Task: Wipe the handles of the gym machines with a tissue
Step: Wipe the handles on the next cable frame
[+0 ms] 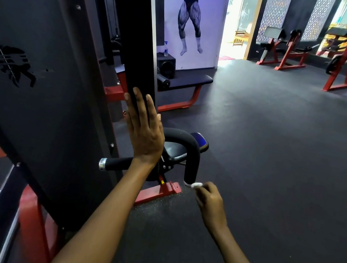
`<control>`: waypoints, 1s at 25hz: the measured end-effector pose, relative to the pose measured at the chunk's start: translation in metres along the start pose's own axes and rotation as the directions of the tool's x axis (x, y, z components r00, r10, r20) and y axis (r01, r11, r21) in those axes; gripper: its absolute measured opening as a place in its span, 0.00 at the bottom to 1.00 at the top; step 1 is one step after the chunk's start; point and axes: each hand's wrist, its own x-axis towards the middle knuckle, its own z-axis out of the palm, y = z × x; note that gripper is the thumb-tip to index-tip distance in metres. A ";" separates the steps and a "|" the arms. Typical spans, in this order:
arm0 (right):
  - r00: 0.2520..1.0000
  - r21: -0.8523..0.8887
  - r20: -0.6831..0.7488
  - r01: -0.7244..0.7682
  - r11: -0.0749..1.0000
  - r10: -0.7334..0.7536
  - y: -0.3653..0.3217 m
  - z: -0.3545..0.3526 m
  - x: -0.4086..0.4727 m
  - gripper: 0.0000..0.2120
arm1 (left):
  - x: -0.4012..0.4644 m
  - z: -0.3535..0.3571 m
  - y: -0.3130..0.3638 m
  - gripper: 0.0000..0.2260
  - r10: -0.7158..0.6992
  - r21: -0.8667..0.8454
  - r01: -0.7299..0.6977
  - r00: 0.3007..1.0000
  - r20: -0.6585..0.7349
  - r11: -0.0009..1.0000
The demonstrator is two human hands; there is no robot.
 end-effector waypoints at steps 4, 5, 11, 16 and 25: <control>0.963 0.202 -0.255 -0.038 0.979 0.090 -0.059 -0.029 0.077 0.12 | 0.000 0.002 -0.002 0.30 0.024 -0.022 -0.024 1.000 0.001 0.999; 0.978 0.186 -0.204 0.089 0.979 -0.050 -0.079 -0.036 0.099 0.12 | 0.000 0.001 -0.001 0.30 0.025 -0.024 -0.025 1.000 0.007 0.999; 0.971 0.108 -0.164 0.194 0.975 -0.175 -0.048 -0.036 0.089 0.11 | -0.001 0.003 -0.004 0.29 0.041 -0.023 -0.041 0.999 -0.003 0.999; 0.982 0.157 -0.182 0.085 0.984 -0.056 -0.051 -0.038 0.088 0.14 | -0.002 0.005 -0.005 0.29 0.054 -0.041 -0.055 0.998 -0.024 0.998; 0.993 0.325 -0.084 -0.053 0.944 0.085 -0.057 -0.054 0.108 0.11 | -0.004 0.005 -0.005 0.28 0.049 -0.053 -0.050 0.999 -0.019 0.997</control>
